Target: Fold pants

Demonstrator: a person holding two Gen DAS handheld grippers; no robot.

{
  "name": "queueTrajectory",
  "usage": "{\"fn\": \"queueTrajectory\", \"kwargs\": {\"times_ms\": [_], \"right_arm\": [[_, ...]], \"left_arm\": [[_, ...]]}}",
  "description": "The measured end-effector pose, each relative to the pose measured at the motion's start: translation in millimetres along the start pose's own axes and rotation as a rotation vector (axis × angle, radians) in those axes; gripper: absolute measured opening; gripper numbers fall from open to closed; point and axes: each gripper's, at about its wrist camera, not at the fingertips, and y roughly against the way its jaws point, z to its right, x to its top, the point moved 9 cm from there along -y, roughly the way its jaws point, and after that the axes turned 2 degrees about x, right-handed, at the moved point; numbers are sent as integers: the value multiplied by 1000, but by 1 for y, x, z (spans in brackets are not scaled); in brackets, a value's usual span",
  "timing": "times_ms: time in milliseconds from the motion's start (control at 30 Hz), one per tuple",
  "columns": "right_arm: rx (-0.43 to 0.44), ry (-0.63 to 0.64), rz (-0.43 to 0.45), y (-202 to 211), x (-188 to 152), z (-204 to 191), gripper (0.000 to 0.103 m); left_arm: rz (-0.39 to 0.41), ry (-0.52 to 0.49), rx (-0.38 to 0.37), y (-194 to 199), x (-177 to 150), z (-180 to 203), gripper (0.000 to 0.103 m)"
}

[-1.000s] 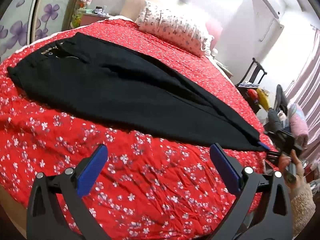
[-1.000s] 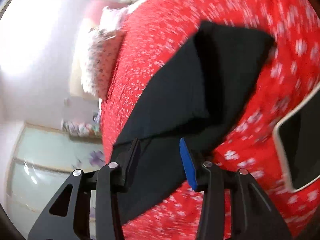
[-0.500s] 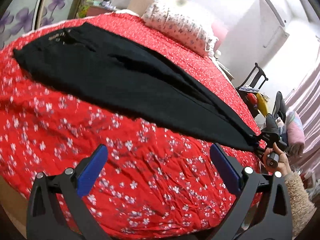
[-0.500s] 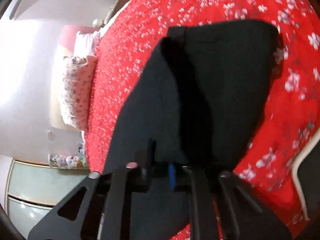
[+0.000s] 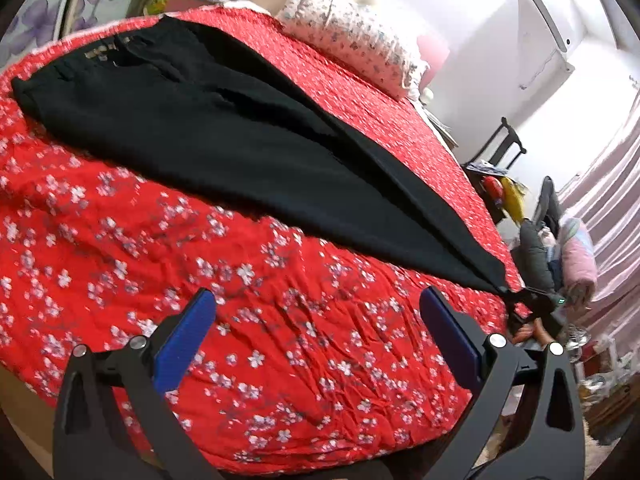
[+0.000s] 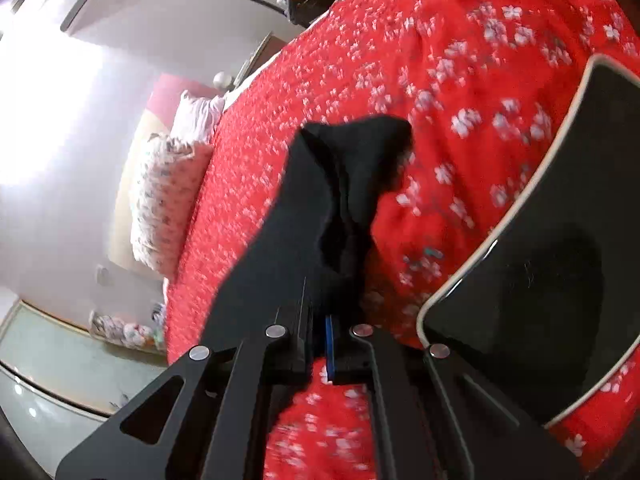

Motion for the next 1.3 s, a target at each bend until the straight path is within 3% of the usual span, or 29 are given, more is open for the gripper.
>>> {"fn": "queueTrajectory", "kwargs": {"times_ms": [67,100,167,200,233,267,367,433,500,633,700,900,1033,1067,1100,1133,1200,1300], "right_arm": [[-33,30,-22,2,-1,-4,5],[-39,24,-38,1,-2,-6,13],[-53,-8,-57,9,-3,-4,16],[-66,-12,-56,15,-4,-3,25],[-93,1,-39,23,-7,-5,41],[-93,28,-21,31,-10,-12,45],[-14,149,-54,31,-34,-51,47],[76,249,-137,17,-65,-90,47],[138,264,-259,-7,-98,-114,46],[95,147,-393,-53,-130,-110,46],[59,95,-418,-63,-136,-99,40],[16,22,-319,-73,-123,-91,35],[65,-41,-230,-74,-114,-85,34],[75,-43,-206,-70,-111,-82,27],[85,-45,-168,-69,-108,-80,14],[91,-55,-144,-68,-106,-78,9],[116,-93,-99,-63,-109,-72,6],[131,-40,-7,-55,-113,-75,6]], "left_arm": [[-17,28,-40,-1,0,-1,101],[-21,48,-57,-2,-1,-3,101],[-13,89,-77,-3,-2,-7,101],[-6,104,-71,-3,-3,-10,101],[-3,116,-64,-4,-4,-13,101],[-5,120,-63,-5,-5,-13,101],[-9,143,-63,-9,-8,-14,101],[-9,160,-86,-9,-8,-12,101],[-13,186,-97,-8,-8,-11,101],[-31,181,-79,-7,-8,-17,101],[-25,181,-71,-6,-7,-22,101],[7,203,-69,-1,7,-36,101],[31,234,-76,4,24,-43,101],[27,253,-81,3,29,-47,101],[6,269,-79,0,34,-51,101],[-9,282,-76,-2,39,-55,101],[-34,322,-50,-7,60,-68,101],[-31,306,-9,-14,108,-74,101]]}}
